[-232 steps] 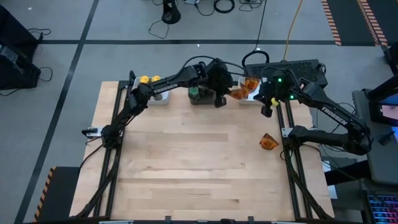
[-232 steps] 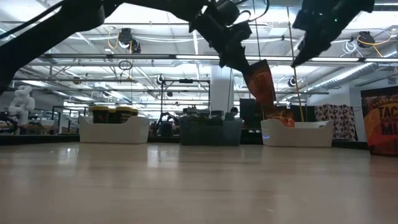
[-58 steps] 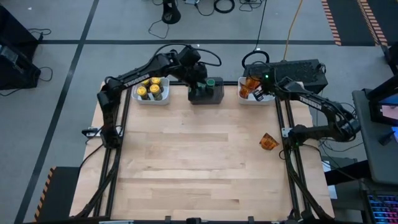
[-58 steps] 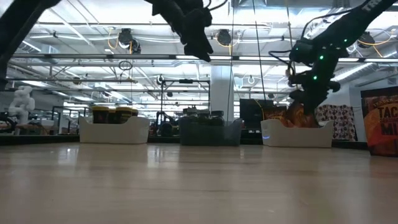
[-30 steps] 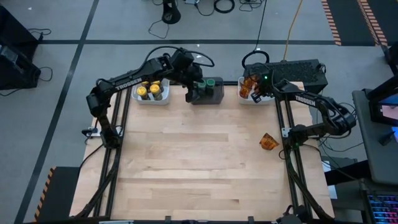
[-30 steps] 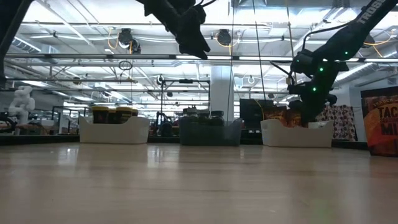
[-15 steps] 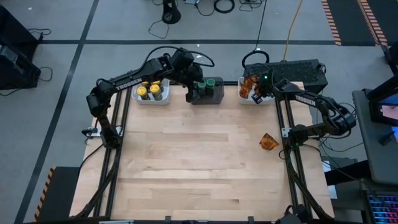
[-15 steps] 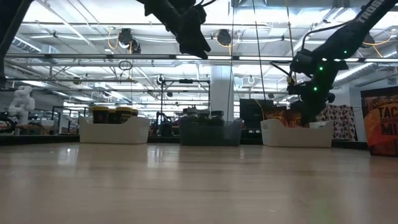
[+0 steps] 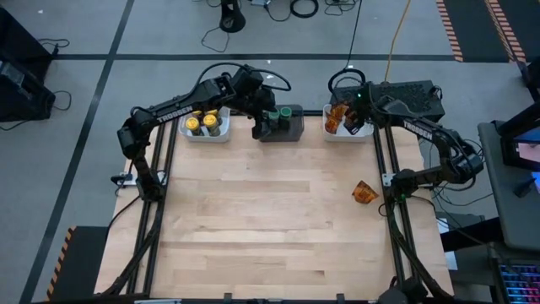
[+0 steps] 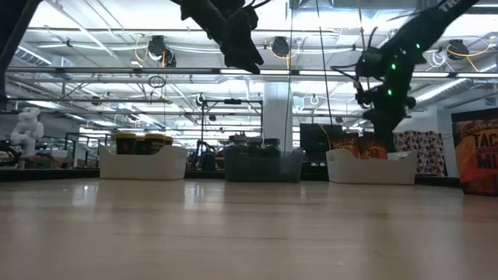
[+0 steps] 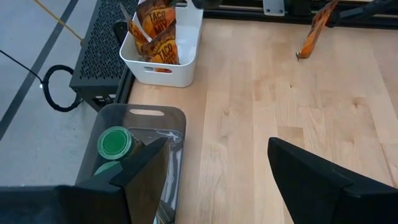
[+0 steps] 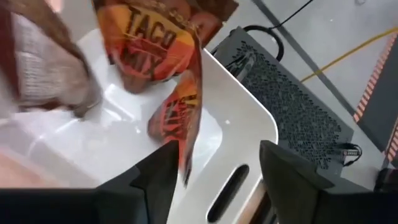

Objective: Sort spices by type
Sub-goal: Put the orange seasoning pack into the right white bin

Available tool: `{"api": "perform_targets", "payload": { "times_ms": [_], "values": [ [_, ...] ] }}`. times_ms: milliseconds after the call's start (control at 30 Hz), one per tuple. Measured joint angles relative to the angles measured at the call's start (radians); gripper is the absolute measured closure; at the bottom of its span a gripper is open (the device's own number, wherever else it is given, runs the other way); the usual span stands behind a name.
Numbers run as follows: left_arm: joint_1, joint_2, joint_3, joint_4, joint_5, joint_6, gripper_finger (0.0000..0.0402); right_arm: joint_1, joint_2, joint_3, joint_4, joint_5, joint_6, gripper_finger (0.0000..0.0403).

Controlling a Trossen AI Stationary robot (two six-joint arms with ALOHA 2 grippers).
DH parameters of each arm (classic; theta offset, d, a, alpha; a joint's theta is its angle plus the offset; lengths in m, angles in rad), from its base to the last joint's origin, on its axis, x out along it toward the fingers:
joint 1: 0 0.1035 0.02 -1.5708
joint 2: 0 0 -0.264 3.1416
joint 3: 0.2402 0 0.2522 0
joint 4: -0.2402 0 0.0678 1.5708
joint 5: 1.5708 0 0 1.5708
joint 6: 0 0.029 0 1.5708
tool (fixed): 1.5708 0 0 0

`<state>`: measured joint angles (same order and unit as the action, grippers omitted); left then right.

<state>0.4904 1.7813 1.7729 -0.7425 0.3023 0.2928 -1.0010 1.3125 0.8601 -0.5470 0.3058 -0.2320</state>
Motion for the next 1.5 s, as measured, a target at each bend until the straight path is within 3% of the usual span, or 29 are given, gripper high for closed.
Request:
{"api": "perform_targets", "payload": {
  "times_ms": [233, 433, 600, 967, 1067, 1267, 1500],
  "values": [
    [-0.001, 0.0, 0.0, 0.0, 0.0, 0.007, 0.0125, 0.05, 0.0, 0.21, -0.303, -0.042, 0.08, 0.0192],
    [-0.01, 0.0, 0.0, -0.008, 0.002, 0.029, 0.0125, 0.125, 0.0, 0.393, -0.539, -0.241, 0.132, 0.0196],
    [-0.034, 0.001, 0.0, -0.013, 0.004, 0.053, 0.0125, 0.23, 0.0, 0.452, -0.68, -0.386, 0.16, 0.0197],
    [-0.048, 0.001, 0.001, -0.036, 0.008, 0.088, 0.0125, 0.553, -0.007, 0.452, -0.925, -0.378, 0.397, 0.0197],
    [-0.048, 0.001, 0.001, -0.037, 0.008, 0.09, 0.0125, 0.622, -0.011, 0.442, -0.959, -0.316, 0.468, 0.0197],
    [-0.048, 0.001, 0.001, -0.041, 0.008, 0.09, 0.0125, 0.693, -0.069, 0.264, -0.982, -0.315, 0.598, 0.0197],
    [-0.047, 0.001, 0.001, -0.028, 0.008, 0.089, 0.0125, 0.716, -0.141, 0.078, -0.927, -0.398, 0.668, 0.0194]
  ]
}}
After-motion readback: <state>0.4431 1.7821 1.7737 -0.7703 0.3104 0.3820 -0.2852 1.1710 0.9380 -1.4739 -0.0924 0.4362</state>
